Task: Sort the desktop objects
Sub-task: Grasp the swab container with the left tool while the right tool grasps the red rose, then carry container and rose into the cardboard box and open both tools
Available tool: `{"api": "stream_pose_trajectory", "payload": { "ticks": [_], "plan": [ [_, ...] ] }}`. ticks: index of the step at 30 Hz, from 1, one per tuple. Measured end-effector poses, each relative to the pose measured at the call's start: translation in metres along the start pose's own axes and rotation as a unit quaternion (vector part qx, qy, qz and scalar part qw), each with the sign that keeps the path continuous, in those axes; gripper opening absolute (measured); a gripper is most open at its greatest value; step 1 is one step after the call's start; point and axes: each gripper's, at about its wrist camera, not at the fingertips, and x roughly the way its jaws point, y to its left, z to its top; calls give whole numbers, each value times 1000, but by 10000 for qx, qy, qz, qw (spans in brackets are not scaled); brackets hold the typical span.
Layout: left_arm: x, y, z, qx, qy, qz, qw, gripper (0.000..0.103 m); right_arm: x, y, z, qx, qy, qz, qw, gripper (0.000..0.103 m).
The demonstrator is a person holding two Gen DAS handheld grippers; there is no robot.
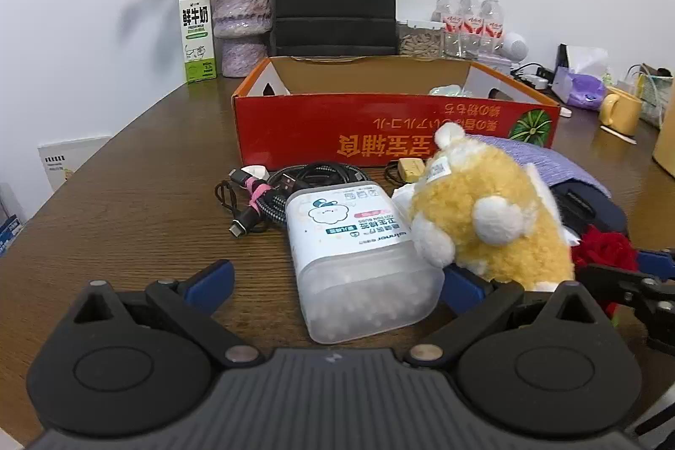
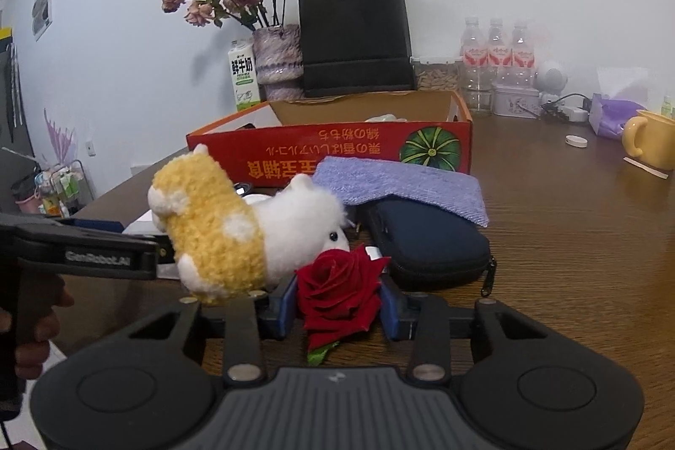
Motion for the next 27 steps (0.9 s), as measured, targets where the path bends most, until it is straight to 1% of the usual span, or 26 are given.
{"api": "stream_pose_trajectory", "payload": {
  "ticks": [2,4,5,6,7,8,9,13,20,27],
  "plan": [
    [1,0,-1,-36,-21,13,10000,103,0,1,-1,15,12,17,10000,38],
    [1,2,-3,-87,-54,-49,9999,101,1,1,-2,40,36,36,10000,38],
    [0,3,-3,-102,-65,-76,9999,96,1,1,-2,44,44,42,10000,38],
    [0,4,-3,-102,-71,-83,9999,88,1,1,-2,50,45,43,10000,38],
    [-1,5,-4,-94,-86,-68,9999,83,1,1,-2,54,44,46,10000,38],
    [-1,5,-4,-83,-86,-55,9999,70,1,1,-2,55,45,44,10000,38],
    [-1,5,-4,-78,-58,-41,9999,67,1,1,-3,60,47,40,10000,38],
    [-6,10,-7,-12,-60,15,10000,66,-1,1,-3,68,51,38,10000,38],
    [-22,29,-15,-138,-75,113,9998,66,-3,1,-3,88,29,29,10000,38],
    [-42,38,-13,-158,-347,151,9992,66,-11,10,-1,-19,-77,71,9999,37]
  ]
}}
